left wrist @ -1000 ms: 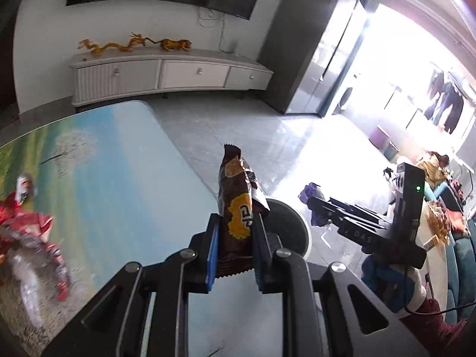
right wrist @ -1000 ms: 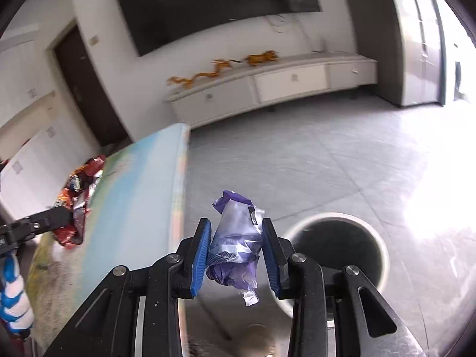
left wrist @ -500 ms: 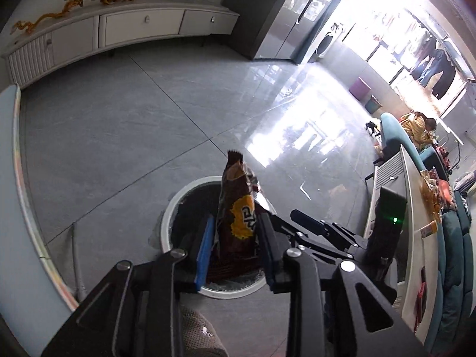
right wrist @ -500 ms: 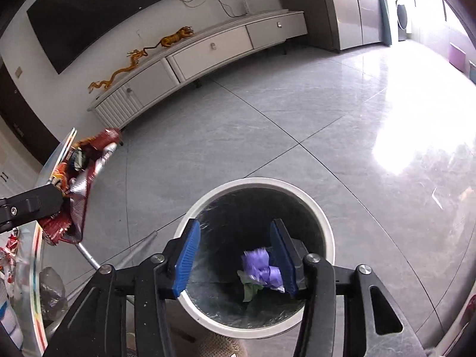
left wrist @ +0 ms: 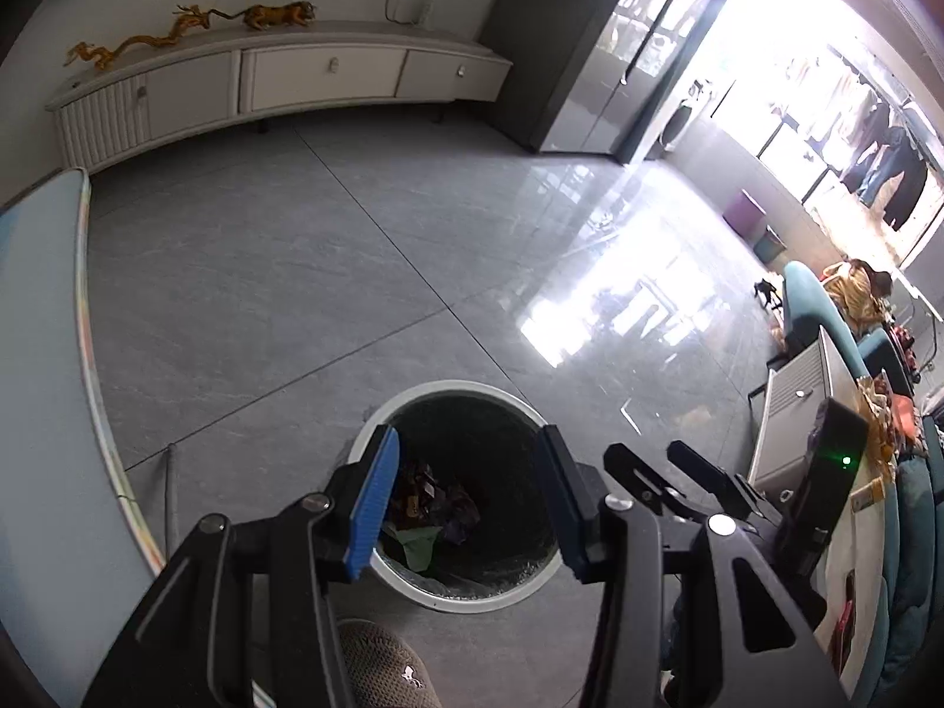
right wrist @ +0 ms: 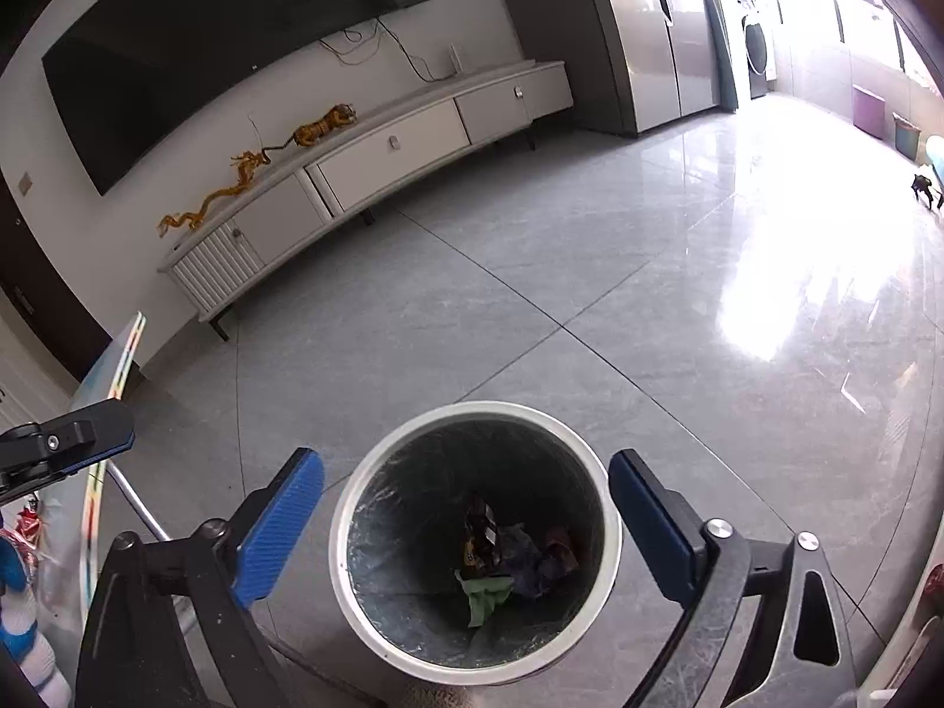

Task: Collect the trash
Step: 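Carry both bags over the trash bin and open both tools to drop them, then move both tools back to the trash pile on the table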

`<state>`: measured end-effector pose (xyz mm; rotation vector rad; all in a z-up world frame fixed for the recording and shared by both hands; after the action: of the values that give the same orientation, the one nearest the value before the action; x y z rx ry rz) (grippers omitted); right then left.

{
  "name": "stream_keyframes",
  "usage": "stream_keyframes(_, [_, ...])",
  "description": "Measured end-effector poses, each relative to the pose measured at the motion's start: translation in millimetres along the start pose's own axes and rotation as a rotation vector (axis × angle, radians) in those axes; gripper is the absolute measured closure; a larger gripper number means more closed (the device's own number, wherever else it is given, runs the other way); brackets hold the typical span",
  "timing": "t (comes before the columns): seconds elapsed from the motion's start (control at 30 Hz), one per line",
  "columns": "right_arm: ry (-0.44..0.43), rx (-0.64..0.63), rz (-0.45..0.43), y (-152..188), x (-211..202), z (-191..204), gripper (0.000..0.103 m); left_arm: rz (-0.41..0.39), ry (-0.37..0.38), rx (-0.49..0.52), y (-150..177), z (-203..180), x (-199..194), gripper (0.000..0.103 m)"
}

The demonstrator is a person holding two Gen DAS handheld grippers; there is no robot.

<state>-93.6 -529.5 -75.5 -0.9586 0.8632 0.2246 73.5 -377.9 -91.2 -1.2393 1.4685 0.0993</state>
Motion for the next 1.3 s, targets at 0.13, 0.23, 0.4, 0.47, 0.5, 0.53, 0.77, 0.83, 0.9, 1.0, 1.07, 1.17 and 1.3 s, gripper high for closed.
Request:
stream_keyframes(0.13, [-0.037, -0.025, -0.068, -14, -25, 22, 0.0, -0.126, -0.052, 0.006, 0, 8, -44, 0.057])
stream_keyframes(0.23, [-0.067, -0.056, -0.112, -23, -43, 46, 0.0, -0.192, -0.089, 0.012, 7, 18, -77, 0.057])
stream_keyframes(0.4, [-0.133, -0.114, -0.167, -33, -74, 86, 0.0, -0.259, -0.164, -0.003, 19, 41, -133, 0.057])
stream_keyframes(0.47, [-0.157, -0.138, -0.181, -36, -85, 103, 0.0, -0.286, -0.201, -0.018, 26, 54, -155, 0.057])
stream_keyframes(0.5, [-0.166, -0.15, -0.187, -37, -90, 112, 0.0, -0.303, -0.224, -0.028, 30, 63, -167, 0.057])
stream_keyframes(0.53, [-0.177, -0.164, -0.192, -38, -95, 121, 0.0, -0.315, -0.241, -0.037, 34, 71, -176, 0.056])
stream_keyframes(0.77, [-0.236, -0.255, -0.213, -37, -121, 180, 0.0, -0.417, -0.405, -0.135, 63, 131, -250, 0.047])
stream_keyframes(0.83, [-0.254, -0.288, -0.212, -33, -125, 197, 0.0, -0.448, -0.468, -0.169, 74, 150, -272, 0.047])
stream_keyframes(0.9, [-0.276, -0.322, -0.206, -27, -128, 216, 0.0, -0.469, -0.528, -0.2, 86, 165, -289, 0.047])
stream_keyframes(1.0, [-0.305, -0.371, -0.187, -16, -127, 242, 0.0, -0.499, -0.614, -0.234, 106, 182, -315, 0.047])
stream_keyframes(1.07, [-0.326, -0.395, -0.169, -8, -125, 259, 0.0, -0.509, -0.659, -0.256, 117, 191, -328, 0.047])
stream_keyframes(1.17, [-0.35, -0.431, -0.141, 5, -120, 281, 0.0, -0.524, -0.709, -0.285, 133, 198, -343, 0.047])
stream_keyframes(1.3, [-0.373, -0.481, -0.112, 19, -115, 306, 0.0, -0.532, -0.749, -0.314, 149, 206, -355, 0.046])
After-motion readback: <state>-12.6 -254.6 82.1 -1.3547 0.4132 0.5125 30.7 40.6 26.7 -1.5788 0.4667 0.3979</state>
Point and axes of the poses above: each gripper's, at about its wrist camera, not at the fingertips, and x roughly the way its jaws point, z to its left, y to its underside, the point moved 2 cm from there along x, roughly the way its jaws point, and after that the axes turned 3 degrees about -x, right-handed, at the moved point
